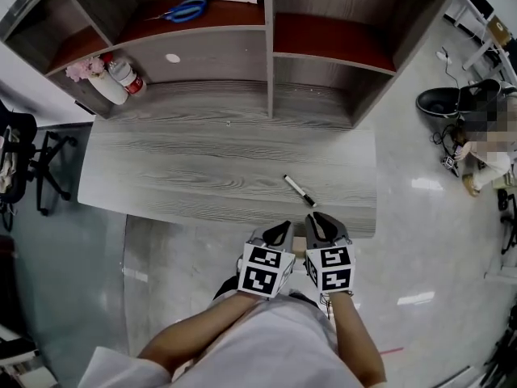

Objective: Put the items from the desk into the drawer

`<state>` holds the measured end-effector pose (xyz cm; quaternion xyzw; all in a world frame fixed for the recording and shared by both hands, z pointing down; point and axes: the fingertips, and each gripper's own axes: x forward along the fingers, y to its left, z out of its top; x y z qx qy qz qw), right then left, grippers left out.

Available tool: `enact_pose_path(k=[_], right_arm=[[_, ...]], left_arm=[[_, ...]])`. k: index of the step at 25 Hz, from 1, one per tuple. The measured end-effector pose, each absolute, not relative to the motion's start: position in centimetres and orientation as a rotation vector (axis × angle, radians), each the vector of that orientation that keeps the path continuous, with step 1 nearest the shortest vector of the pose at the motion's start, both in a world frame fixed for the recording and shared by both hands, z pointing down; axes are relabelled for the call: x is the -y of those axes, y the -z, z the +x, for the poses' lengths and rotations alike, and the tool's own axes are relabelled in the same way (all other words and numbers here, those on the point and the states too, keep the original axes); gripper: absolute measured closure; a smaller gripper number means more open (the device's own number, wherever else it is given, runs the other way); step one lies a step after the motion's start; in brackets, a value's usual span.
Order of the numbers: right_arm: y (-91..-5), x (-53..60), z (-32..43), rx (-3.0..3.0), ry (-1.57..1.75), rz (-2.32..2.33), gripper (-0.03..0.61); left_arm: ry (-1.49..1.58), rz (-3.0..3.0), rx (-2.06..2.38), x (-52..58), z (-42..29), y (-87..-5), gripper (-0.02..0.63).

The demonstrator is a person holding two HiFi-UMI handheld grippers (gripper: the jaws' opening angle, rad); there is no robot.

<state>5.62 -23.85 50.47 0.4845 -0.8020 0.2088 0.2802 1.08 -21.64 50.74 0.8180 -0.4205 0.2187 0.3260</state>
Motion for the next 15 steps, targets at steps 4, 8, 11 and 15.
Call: enact_pose_path(k=[4, 8, 11, 15], right_arm=[[-51.3, 25.3, 5.4, 2.122, -0.545, 1.275, 0.511], [-52.2, 26.6, 5.6, 2.085, -0.497, 1.257, 0.506], [-53.0, 27.3, 5.6, 2.058, -0.481, 1.224, 0.505], [-54.0, 27.9, 5.6, 2.035, -0.490, 1.202, 0.505]], left_arm=[[-0.566, 2.122, 1.109, 22.6, 0.0, -51.3, 0.611], [-0.562, 2.105, 1.104, 23.1, -0.7, -51.7, 0.611], [-0.553, 2.092, 1.109, 23.6, -1.3, -51.8, 0.611], [-0.553, 2.084, 1.111, 24.0, -1.6, -52.1, 0.611]])
